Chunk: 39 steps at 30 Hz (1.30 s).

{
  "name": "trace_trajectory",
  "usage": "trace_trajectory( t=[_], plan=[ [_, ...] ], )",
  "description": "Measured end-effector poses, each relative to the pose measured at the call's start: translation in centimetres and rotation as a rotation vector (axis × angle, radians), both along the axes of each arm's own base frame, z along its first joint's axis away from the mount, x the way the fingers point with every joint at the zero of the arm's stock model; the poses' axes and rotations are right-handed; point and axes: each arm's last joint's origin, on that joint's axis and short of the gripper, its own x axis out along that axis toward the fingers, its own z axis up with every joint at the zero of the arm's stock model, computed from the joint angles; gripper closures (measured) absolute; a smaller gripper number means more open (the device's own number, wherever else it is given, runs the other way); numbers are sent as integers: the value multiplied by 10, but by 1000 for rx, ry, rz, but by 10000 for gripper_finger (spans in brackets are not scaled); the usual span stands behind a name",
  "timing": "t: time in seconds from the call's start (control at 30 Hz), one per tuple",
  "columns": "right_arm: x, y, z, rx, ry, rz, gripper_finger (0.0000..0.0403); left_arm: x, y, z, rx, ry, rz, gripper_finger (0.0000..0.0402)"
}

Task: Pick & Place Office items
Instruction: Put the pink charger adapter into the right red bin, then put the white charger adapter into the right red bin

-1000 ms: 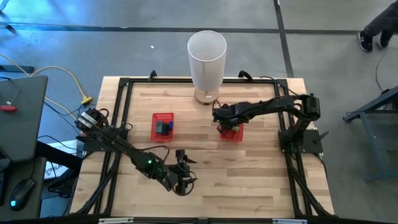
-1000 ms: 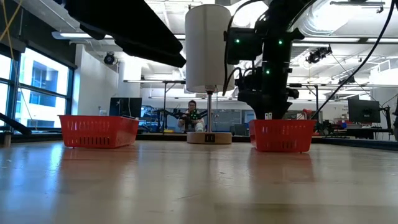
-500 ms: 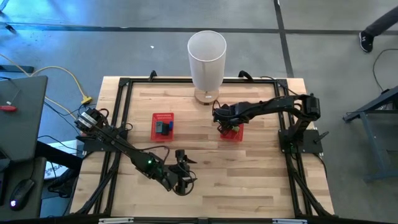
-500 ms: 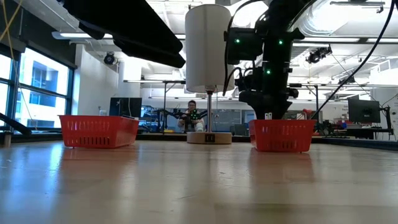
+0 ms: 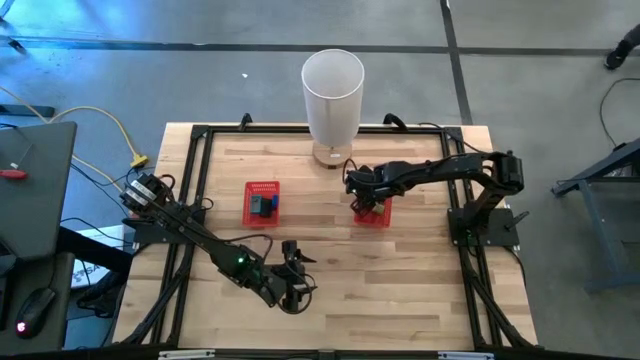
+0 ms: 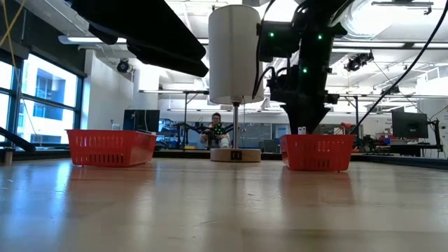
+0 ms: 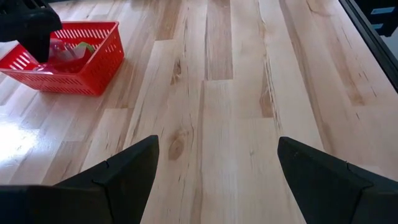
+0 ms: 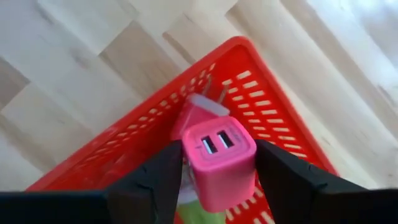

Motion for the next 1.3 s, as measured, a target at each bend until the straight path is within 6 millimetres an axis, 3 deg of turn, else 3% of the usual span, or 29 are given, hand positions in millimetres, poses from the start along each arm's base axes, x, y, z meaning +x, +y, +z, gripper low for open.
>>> trace_trajectory(
  t=[0.2,0.53,0.8,1.0,1.3],
  plan=[
    [1,0,0,20,-18,-2,205,0,0,0,0,0,0,84],
    [1,0,2,23,-17,3,129,-4,-6,0,2,1,-20,84],
    [-7,14,54,-4,-186,31,113,-5,-8,0,7,1,-31,84],
    [-28,56,90,-63,-304,71,113,-9,-13,-1,3,8,-41,84],
    [-62,165,104,-153,-500,184,113,-24,-26,-7,208,96,-186,84]
  ],
)
